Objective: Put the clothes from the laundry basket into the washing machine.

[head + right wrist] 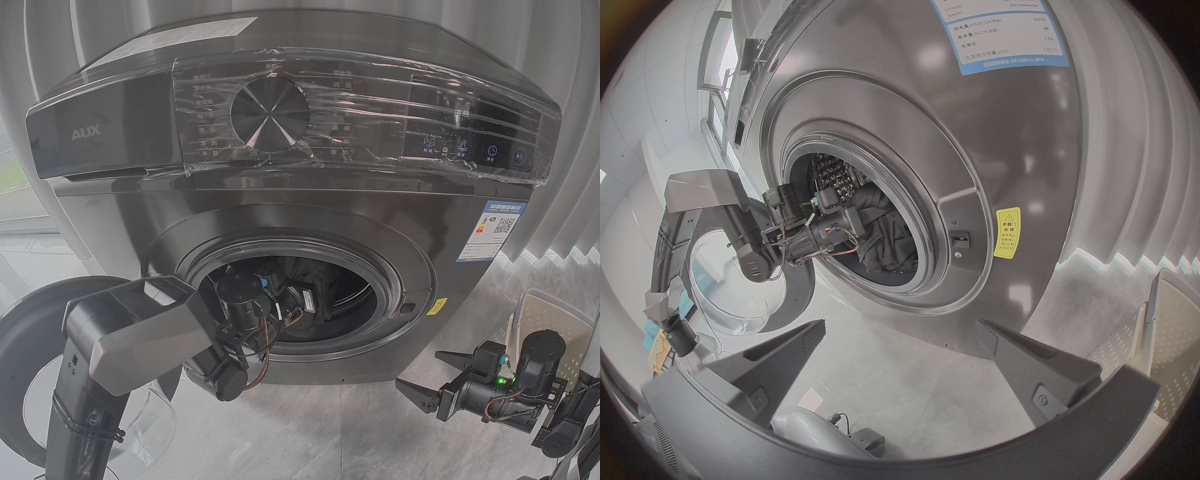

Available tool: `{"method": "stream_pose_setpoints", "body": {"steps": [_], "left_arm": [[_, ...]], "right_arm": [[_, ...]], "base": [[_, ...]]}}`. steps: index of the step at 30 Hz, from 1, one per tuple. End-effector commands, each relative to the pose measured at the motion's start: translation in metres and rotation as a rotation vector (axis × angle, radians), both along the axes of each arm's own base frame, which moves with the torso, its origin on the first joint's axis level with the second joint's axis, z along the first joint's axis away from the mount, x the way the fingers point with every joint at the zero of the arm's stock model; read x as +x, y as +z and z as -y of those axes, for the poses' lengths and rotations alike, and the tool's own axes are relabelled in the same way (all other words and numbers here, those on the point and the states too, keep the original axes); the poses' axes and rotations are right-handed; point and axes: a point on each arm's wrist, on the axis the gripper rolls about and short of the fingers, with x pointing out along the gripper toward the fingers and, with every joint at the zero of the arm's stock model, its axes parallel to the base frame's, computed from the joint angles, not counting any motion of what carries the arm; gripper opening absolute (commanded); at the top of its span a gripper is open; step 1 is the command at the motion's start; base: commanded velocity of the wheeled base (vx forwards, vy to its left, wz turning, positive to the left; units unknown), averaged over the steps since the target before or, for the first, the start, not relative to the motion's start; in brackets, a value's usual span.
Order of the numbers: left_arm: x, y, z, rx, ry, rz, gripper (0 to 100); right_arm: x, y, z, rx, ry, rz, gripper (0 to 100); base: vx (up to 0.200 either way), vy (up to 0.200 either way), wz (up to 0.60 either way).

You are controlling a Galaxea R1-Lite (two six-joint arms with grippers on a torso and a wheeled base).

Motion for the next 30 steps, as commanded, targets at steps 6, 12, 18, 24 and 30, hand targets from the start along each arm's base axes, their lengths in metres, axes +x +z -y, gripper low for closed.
{"method": "stream_pose_setpoints", "body": {"steps": [6,12,18,24,30], "left_arm": [[0.039,-0.005,0.02,-0.046,0.048,-0.028,0],[0.072,-0.005,0.027,-0.063,0.104,-0.013,0],[0.096,0.002,0.033,-0.075,0.123,-0.023,0],[0.112,-0.007,0.031,-0.082,0.154,-0.043,0],[0.119,-0.008,0.019,-0.078,0.207,-0.05,0]], "right_arm": [[-0.004,-0.003,0.001,-0.011,0.004,-0.018,100],[-0.004,-0.003,0.001,-0.011,0.004,-0.018,100],[-0.004,-0.003,0.001,-0.012,0.006,-0.02,100],[-0.003,-0.003,0.002,-0.01,0.004,-0.017,100],[-0.004,-0.003,0.001,-0.011,0.006,-0.018,100]], "base": [[0.0,0.0,0.0],[0.0,0.0,0.0],[0.0,0.0,0.0],[0.0,0.0,0.0],[0.0,0.0,0.0]]}}
